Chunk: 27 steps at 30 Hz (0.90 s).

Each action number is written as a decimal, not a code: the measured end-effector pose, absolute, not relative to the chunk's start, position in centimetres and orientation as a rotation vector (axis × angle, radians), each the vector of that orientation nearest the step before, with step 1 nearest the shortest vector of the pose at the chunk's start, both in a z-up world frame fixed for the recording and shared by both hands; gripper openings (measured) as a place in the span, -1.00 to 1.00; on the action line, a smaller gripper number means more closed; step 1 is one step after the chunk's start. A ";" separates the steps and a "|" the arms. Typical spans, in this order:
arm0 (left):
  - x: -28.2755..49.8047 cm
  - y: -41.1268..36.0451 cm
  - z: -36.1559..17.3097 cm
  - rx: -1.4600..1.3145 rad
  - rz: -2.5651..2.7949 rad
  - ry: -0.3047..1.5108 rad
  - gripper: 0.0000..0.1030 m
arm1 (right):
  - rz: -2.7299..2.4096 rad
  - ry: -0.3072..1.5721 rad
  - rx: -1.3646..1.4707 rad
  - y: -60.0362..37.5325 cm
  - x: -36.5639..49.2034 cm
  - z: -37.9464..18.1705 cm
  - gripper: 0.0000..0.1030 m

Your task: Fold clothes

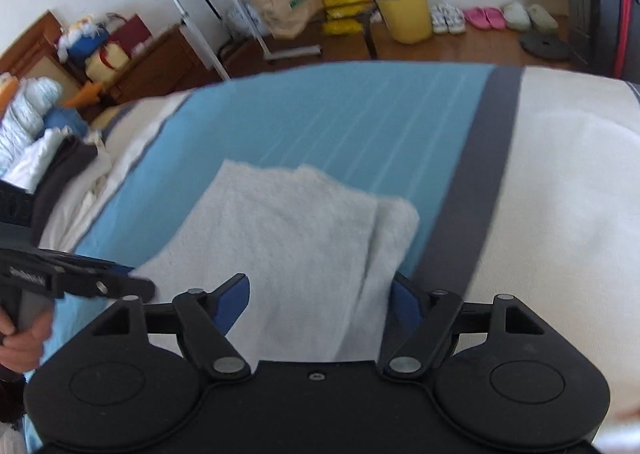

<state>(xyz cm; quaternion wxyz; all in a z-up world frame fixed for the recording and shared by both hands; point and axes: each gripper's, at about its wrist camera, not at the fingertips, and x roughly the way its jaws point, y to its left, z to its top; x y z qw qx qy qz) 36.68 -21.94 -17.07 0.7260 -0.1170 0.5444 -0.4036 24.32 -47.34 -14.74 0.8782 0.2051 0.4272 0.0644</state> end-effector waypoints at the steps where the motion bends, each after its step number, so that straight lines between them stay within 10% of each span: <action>1: 37.2 -22.3 -17.1 -0.279 -0.880 1.193 0.40 | 0.132 0.877 0.428 -47.2 24.4 -14.8 0.28; 2: 37.8 -22.7 -17.2 -0.300 -0.869 1.185 0.40 | 0.130 0.863 0.429 -47.1 24.6 -14.8 -0.29; 4: 38.9 -23.5 -17.3 -0.341 -0.848 1.169 0.40 | 0.125 0.837 0.394 -46.5 24.6 -14.6 -0.76; 8: 38.1 -23.8 -17.5 -0.376 -0.805 1.081 0.23 | 0.187 0.701 0.288 -45.1 23.2 -12.0 -0.79; 10: 36.6 -24.7 -16.8 -0.264 -0.869 1.051 -0.83 | 0.224 0.658 0.247 -44.7 22.2 -10.6 -0.80; 27: 13.3 -15.8 -10.9 -0.154 -0.999 0.683 -0.85 | 0.222 0.890 0.136 -43.2 9.8 -7.2 -0.63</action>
